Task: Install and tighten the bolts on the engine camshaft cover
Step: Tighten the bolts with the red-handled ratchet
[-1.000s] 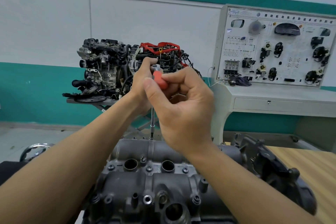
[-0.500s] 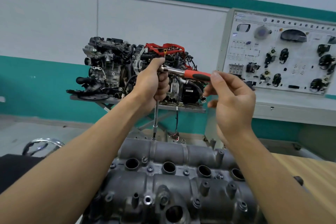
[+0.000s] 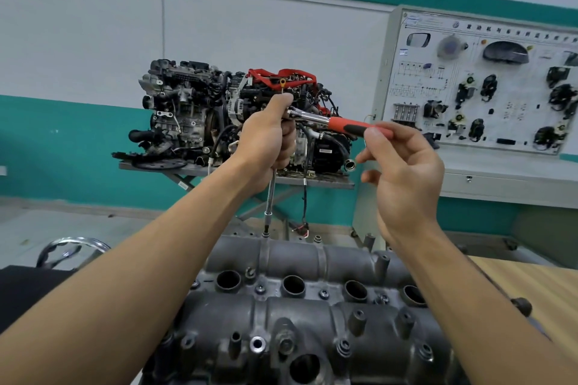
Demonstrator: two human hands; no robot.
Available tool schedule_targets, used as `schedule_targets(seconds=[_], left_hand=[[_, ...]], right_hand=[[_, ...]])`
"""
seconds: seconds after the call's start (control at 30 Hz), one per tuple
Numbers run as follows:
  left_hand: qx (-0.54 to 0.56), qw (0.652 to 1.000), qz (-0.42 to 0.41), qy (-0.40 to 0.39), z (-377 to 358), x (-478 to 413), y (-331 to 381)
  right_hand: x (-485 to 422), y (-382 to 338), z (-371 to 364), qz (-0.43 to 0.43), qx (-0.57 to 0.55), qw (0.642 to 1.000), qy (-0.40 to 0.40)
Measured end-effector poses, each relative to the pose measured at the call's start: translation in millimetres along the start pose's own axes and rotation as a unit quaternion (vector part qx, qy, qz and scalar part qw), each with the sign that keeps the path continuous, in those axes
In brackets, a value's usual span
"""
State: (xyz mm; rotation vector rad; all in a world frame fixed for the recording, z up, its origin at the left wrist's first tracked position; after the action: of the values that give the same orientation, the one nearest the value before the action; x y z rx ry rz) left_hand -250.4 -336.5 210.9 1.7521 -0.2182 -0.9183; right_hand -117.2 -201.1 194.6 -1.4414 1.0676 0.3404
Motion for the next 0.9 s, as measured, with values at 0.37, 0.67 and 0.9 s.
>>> schedule_targets(seconds=[0.37, 0.67, 0.9], left_hand=[[-0.027, 0.999, 0.001, 0.016, 1, -11, -6], [0.009, 0.999, -0.028, 0.032, 5, 1, -1], [-0.007, 0.997, -0.073, 0.036, 5, 9, 6]], right_hand=[[-11, 29, -4, -0.067, -0.002, 0.998, 0.019], [-10, 7, -10, -0.036, 0.007, 0.999, -0.015], [-2, 0, -13, 0.006, -0.003, 1.000, -0.017]])
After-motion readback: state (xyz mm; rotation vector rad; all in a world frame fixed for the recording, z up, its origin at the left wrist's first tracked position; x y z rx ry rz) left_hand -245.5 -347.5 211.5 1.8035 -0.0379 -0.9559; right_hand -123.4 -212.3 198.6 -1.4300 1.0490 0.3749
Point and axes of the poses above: each hand's wrist, its own x-axis away from the middle knuckle, its own z-axis out of the back of the hand, y = z × x, the point moved 6 cm from there along -x, towards the middle knuckle, and after that the axes turned 10 degrees about -y, right-handed, at the moved point
